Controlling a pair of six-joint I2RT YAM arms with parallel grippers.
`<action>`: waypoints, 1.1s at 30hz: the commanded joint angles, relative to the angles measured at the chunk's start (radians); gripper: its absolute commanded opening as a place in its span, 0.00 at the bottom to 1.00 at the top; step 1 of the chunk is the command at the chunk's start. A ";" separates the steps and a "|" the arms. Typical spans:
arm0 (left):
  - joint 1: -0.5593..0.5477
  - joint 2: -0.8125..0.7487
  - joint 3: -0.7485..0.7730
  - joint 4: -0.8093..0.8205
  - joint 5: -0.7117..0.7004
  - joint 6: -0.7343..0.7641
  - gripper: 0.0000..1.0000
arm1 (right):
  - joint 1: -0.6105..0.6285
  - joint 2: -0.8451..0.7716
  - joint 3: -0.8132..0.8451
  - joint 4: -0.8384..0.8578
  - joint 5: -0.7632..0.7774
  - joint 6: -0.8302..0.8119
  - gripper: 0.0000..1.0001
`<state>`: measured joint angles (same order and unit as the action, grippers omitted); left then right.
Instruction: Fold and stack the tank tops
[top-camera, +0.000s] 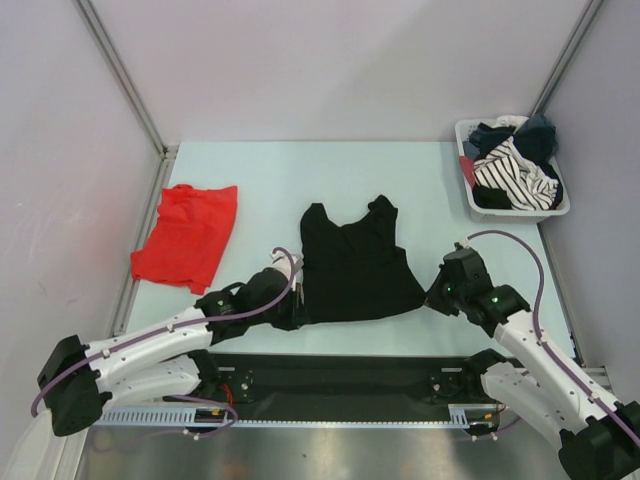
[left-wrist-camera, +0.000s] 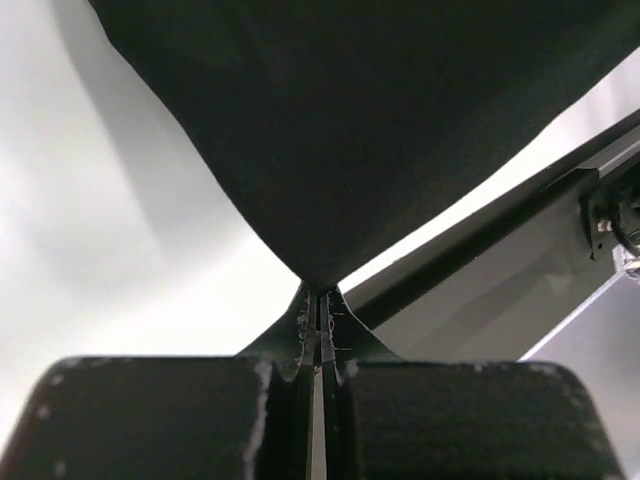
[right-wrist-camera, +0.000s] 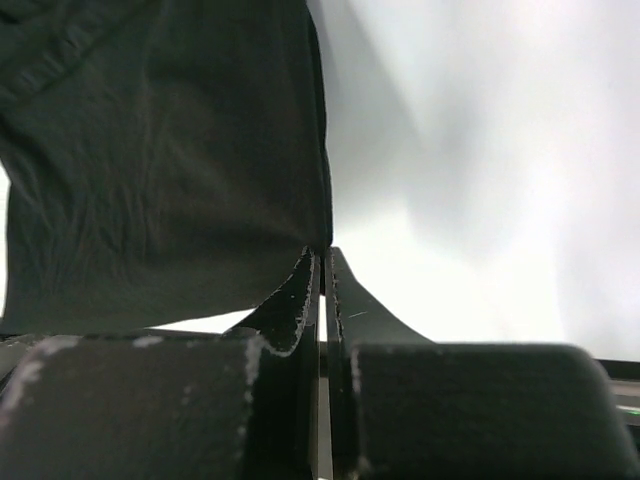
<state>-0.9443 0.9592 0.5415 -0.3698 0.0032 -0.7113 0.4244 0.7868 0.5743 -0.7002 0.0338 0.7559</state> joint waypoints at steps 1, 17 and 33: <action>-0.008 -0.008 0.035 -0.086 0.000 -0.025 0.01 | 0.005 0.000 0.055 -0.039 0.009 -0.009 0.00; 0.093 0.041 0.161 -0.118 0.000 0.028 0.00 | 0.001 0.123 0.237 0.030 0.020 -0.062 0.00; 0.486 0.442 0.584 -0.116 0.161 0.237 0.00 | -0.127 0.704 0.737 0.149 -0.109 -0.179 0.00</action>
<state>-0.5041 1.3483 1.0435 -0.4999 0.1093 -0.5285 0.3153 1.4445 1.2274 -0.5907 -0.0509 0.6060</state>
